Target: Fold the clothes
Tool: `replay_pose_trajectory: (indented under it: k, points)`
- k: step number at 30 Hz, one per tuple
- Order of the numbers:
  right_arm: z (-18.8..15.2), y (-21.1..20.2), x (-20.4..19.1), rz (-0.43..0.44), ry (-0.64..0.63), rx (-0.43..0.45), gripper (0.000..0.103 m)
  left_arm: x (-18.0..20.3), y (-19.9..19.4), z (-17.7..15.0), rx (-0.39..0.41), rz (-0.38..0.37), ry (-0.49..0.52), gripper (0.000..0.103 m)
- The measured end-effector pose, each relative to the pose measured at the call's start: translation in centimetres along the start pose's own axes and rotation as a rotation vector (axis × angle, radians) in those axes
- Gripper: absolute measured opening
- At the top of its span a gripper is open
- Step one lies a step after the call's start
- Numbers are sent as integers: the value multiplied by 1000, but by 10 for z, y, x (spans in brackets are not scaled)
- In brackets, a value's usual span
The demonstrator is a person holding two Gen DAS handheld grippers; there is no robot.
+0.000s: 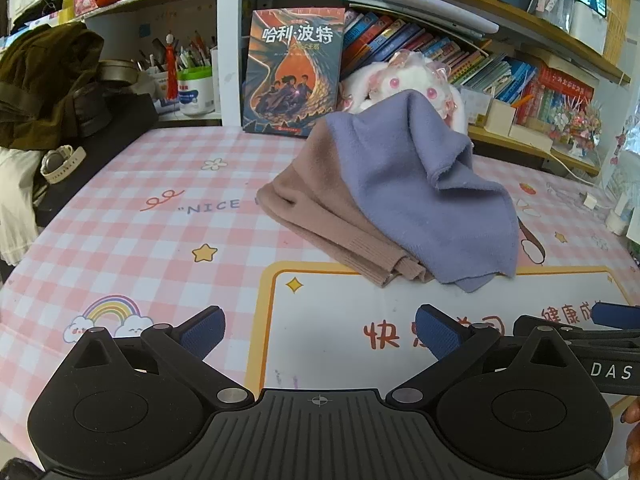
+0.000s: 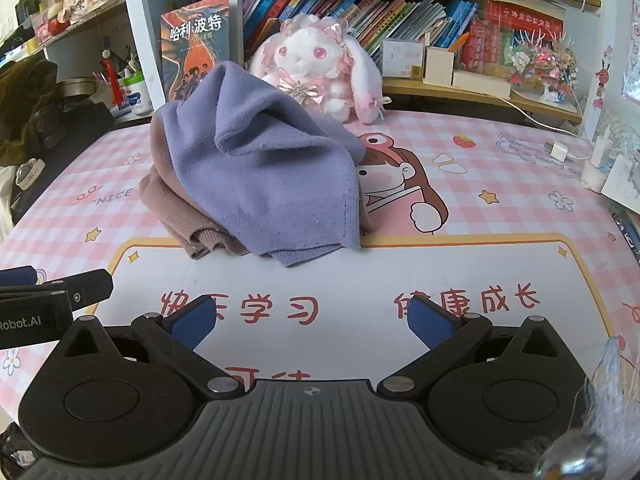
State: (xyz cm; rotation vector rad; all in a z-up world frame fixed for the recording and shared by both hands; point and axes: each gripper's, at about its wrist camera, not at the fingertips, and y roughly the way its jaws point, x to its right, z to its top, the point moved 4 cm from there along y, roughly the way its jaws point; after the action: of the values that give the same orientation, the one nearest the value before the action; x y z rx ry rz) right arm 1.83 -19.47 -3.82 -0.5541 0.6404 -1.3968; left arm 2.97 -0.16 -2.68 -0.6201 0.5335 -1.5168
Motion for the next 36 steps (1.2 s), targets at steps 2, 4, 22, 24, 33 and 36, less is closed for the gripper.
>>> replay_pose_trajectory:
  k: [2, 4, 22, 24, 33, 36]
  points:
    - [0, 0, 0, 0, 0, 0, 103, 0, 0, 0, -1, 0, 0, 103]
    - [0, 0, 0, -1, 0, 0, 103, 0, 1, 0, -3, 0, 0, 103]
    - [2, 4, 1, -1, -1, 0, 103, -1, 3, 1, -11, 2, -1, 103]
    - [2, 4, 1, -1, -2, 0, 103, -1, 3, 1, -12, 2, -1, 103]
    - [2, 5, 0, 0, -3, -2, 103, -1, 4, 1, -13, 3, -4, 103]
    - [2, 5, 0, 1, -4, -4, 103, -1, 5, 2, -14, 4, -4, 103]
